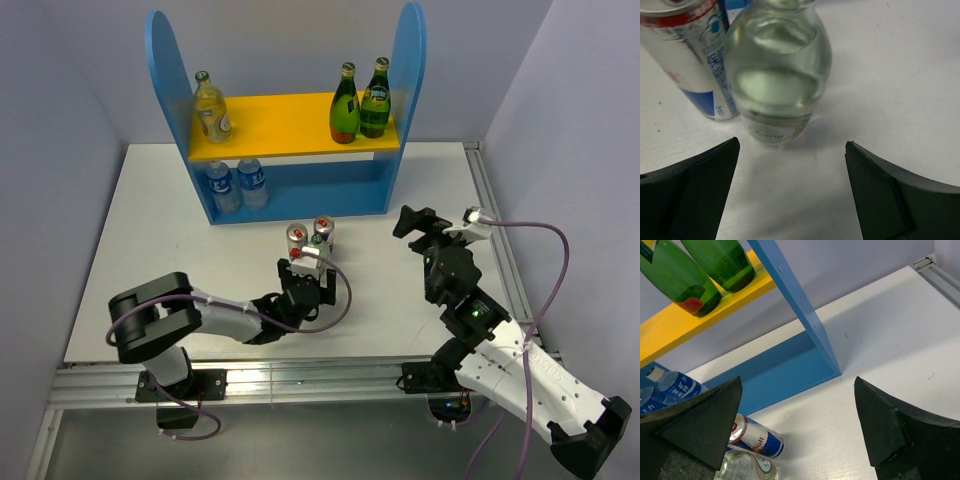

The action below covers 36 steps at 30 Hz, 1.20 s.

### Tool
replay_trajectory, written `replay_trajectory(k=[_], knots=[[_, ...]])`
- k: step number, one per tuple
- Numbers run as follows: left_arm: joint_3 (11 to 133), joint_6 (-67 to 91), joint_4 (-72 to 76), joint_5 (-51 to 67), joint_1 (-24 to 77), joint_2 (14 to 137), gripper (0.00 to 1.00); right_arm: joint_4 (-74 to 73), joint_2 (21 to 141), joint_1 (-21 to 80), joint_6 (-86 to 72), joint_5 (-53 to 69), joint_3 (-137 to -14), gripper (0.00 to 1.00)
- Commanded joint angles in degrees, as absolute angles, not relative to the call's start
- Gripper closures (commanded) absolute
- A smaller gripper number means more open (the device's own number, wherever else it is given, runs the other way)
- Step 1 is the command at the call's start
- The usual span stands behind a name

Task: Place and organize the beverage onto the shelf

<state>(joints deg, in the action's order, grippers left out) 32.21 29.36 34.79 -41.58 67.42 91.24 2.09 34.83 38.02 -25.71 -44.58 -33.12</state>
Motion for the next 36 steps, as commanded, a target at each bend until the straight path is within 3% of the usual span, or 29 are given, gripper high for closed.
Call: replay_trajectory(k=[1, 6, 24, 27, 30, 31, 32, 33, 36], knots=[[36.2, 26.9, 44.1, -48.2, 67.9, 95.4, 0.06, 3.3, 34.4, 38.3, -26.0, -45.6, -34.4, 0.00], [41.5, 24.4, 45.2, -52.1, 67.8, 100.9, 0.05, 3.7, 35.1, 38.3, -26.1, -45.3, -34.2, 0.00], [47.8, 21.4, 49.7, -48.3, 61.8, 110.4, 0.14, 4.5, 37.0, 38.3, -26.0, -44.9, -33.9, 0.00], [48.1, 21.3, 49.7, -48.2, 61.9, 110.7, 0.28, 4.5, 37.3, 38.4, -26.0, -45.0, -34.0, 0.00], [48.0, 21.4, 48.5, -48.9, 61.9, 110.4, 0.57, 4.6, 37.4, 38.3, -26.0, -44.8, -33.9, 0.00], [48.1, 21.4, 47.6, -49.1, 61.9, 110.0, 0.80, 4.6, 37.3, 38.3, -25.9, -44.9, -34.0, 0.00], [48.2, 21.7, 46.4, -49.5, 62.0, 109.2, 0.93, 4.6, 37.3, 38.3, -25.9, -44.9, -34.0, 0.00], [48.1, 22.2, 43.7, -50.7, 62.3, 108.5, 1.00, 4.5, 37.3, 38.4, -25.9, -44.9, -34.1, 0.00], [48.3, 23.5, 37.7, -52.4, 63.3, 104.3, 1.00, 4.4, 36.9, 38.3, -25.8, -45.0, -34.1, 0.00]])
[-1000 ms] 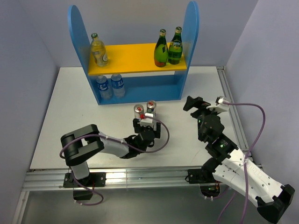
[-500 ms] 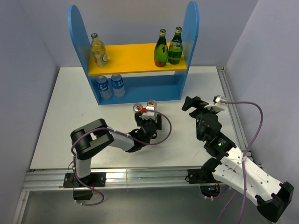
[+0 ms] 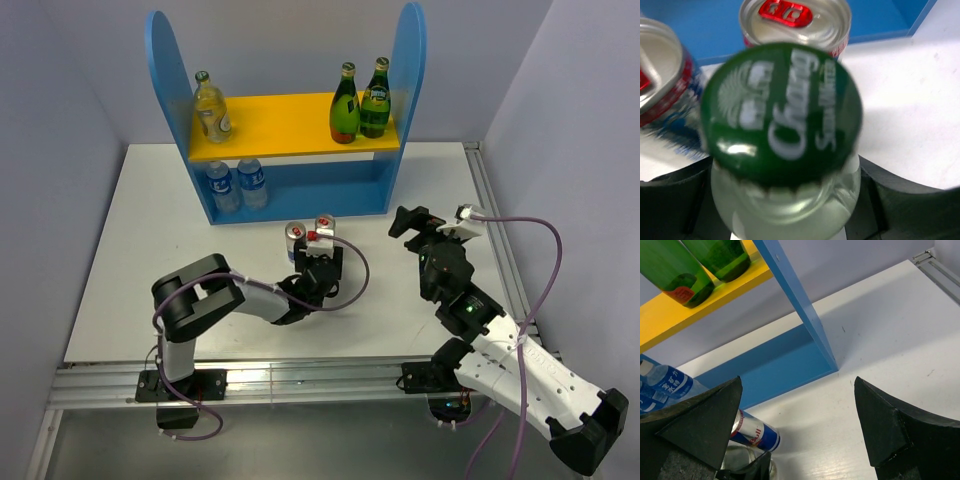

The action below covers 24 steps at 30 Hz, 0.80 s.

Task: Place and organize the beverage onto the shelf

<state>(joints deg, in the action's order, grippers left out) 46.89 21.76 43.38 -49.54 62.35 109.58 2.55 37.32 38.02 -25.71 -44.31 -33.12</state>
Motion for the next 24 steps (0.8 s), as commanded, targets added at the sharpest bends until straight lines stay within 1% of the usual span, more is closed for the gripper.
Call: replay_trajectory(k=[1, 6, 8, 10, 14, 17, 19, 21, 24], knots=[[48.7, 24.0, 32.5, -53.5, 64.2, 102.9, 1.00, 4.3, 36.8, 38.3, -25.9, -45.0, -34.0, 0.00], [51.2, 28.2, 15.1, -51.3, 65.7, 89.7, 1.00, 4.3, 36.5, 38.4, -25.9, -45.1, -34.0, 0.00], [54.4, 28.9, 7.3, -51.7, 65.7, 84.8, 1.00, 4.5, 36.6, 38.3, -25.9, -45.2, -34.0, 0.00], [58.1, 27.3, 3.6, -51.9, 65.7, 80.4, 1.00, 4.3, 36.5, 38.3, -25.9, -45.0, -34.1, 0.00], [66.5, 20.3, -3.5, -54.0, 65.0, 76.1, 1.00, 4.7, 36.4, 38.3, -26.1, -44.7, -33.9, 0.00], [72.0, 13.0, -1.7, -52.7, 62.7, 74.4, 1.00, 5.0, 36.6, 38.4, -26.2, -44.4, -33.8, 0.00], [77.5, 10.5, -1.6, -49.1, 58.7, 74.9, 1.00, 5.3, 37.0, 38.4, -26.3, -44.3, -33.8, 0.00], [82.0, 7.8, -2.7, -47.2, 54.2, 77.0, 1.00, 5.2, 37.2, 38.3, -26.4, -44.2, -33.8, 0.00], [92.8, 4.5, -4.6, -42.8, 48.5, 81.1, 1.00, 5.2, 36.9, 38.3, -26.4, -44.1, -33.7, 0.00]])
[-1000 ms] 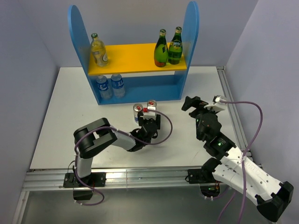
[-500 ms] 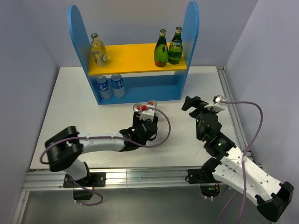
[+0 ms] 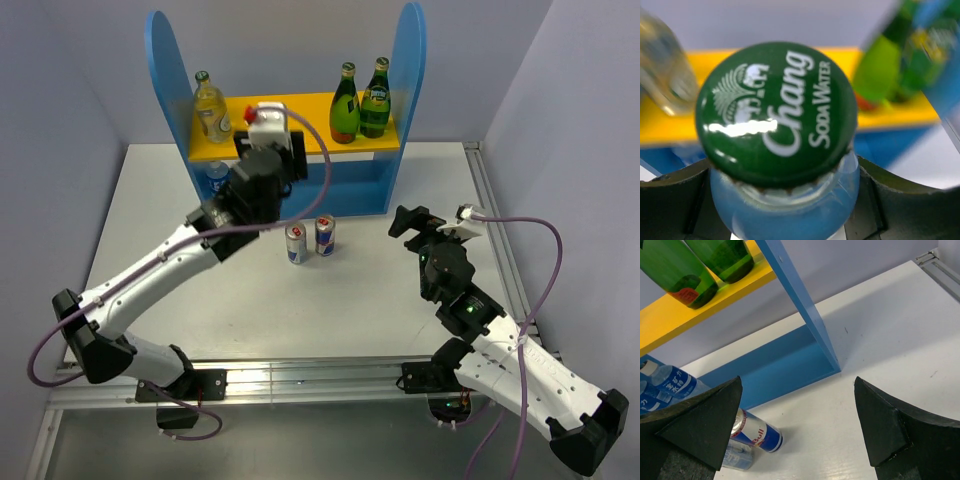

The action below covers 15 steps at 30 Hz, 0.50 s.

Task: Place and organize the beverage onto the shelf

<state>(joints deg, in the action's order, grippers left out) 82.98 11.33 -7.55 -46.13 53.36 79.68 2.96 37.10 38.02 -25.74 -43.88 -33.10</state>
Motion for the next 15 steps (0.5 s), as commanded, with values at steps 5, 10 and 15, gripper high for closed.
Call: replay_trajectory(k=[5, 10, 15], knots=[[105.6, 3.8, -8.4, -36.8, 40.8, 91.5, 1.00, 5.4, 36.3, 38.3, -26.5, -43.9, -33.3, 0.00], [113.9, 3.7, -8.4, -34.5, 35.0, 99.4, 1.00, 5.2, 34.9, 38.4, -26.5, -43.9, -32.9, 0.00], [114.2, 4.6, -6.5, -34.1, 31.3, 102.6, 1.00, 5.0, 34.3, 38.3, -26.5, -44.2, -32.8, 0.00]])
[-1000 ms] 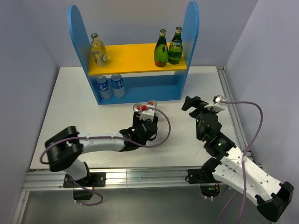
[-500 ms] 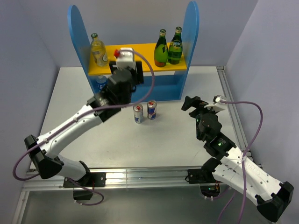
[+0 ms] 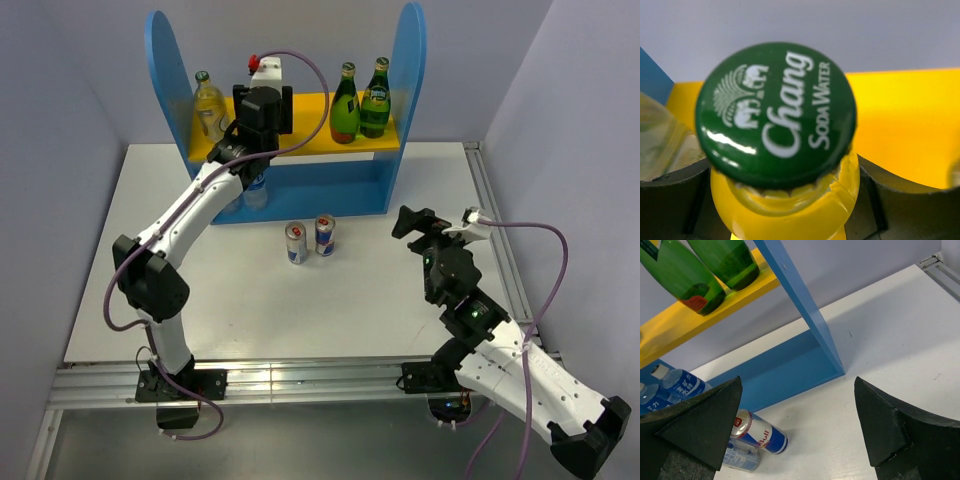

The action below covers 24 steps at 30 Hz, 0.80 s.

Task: Place and organize the beverage onto the shelf

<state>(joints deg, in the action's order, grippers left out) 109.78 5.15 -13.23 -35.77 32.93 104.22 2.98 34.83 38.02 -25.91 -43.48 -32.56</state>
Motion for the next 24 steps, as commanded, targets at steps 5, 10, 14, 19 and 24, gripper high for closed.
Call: replay_trajectory(k=[5, 10, 14, 19, 24], knots=[[110.8, 6.7, -4.7, -33.8, 28.7, 103.1, 1.00, 5.0, 34.2, 38.3, -26.5, -44.3, -32.5, 0.00], [108.4, 7.8, -3.9, -34.5, 27.2, 102.7, 1.00, 5.0, 34.6, 38.4, -26.5, -44.5, -32.6, 0.00], [106.6, 8.0, -3.2, -34.5, 26.0, 102.2, 1.00, 5.2, 35.0, 38.3, -26.5, -44.4, -32.6, 0.00], [106.1, 8.4, -3.4, -35.5, 25.9, 102.0, 0.93, 5.0, 35.2, 38.3, -26.5, -44.6, -32.7, 0.00], [104.0, 8.7, -3.0, -35.2, 25.9, 101.0, 0.45, 5.0, 35.1, 38.4, -26.5, -44.6, -32.7, 0.00]])
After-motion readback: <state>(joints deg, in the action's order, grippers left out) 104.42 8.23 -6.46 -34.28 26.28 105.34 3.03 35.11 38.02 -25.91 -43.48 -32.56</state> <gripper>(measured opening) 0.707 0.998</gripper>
